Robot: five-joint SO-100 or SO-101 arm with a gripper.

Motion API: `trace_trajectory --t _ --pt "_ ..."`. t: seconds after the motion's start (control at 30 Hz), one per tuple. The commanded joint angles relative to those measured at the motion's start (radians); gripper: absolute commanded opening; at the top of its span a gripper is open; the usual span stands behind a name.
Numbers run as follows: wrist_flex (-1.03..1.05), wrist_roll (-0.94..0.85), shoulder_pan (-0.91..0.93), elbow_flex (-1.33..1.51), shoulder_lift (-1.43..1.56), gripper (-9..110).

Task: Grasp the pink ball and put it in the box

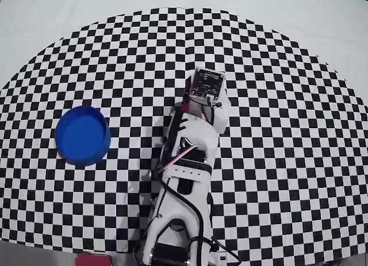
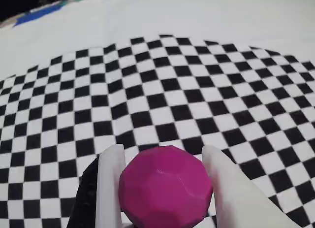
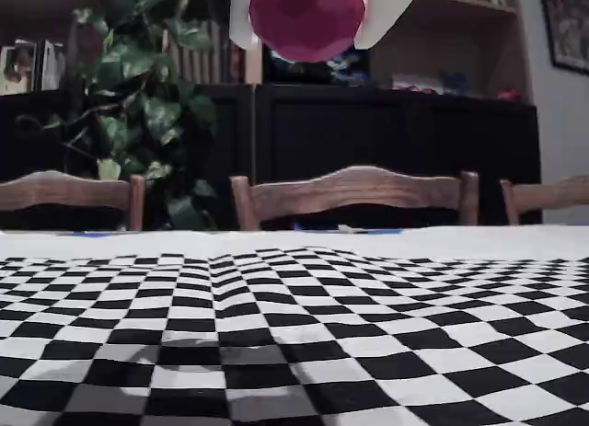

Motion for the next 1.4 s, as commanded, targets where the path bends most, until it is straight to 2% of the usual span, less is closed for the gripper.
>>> trace_trajectory --t 0.0,0.27,1.37 --pt "0.003 0.005 -0.026 0.006 0.048 0" --pt "0.023 0.005 -0.133 0.054 0.127 0" --pt "0.02 0.005 -0.65 0.04 0.124 0"
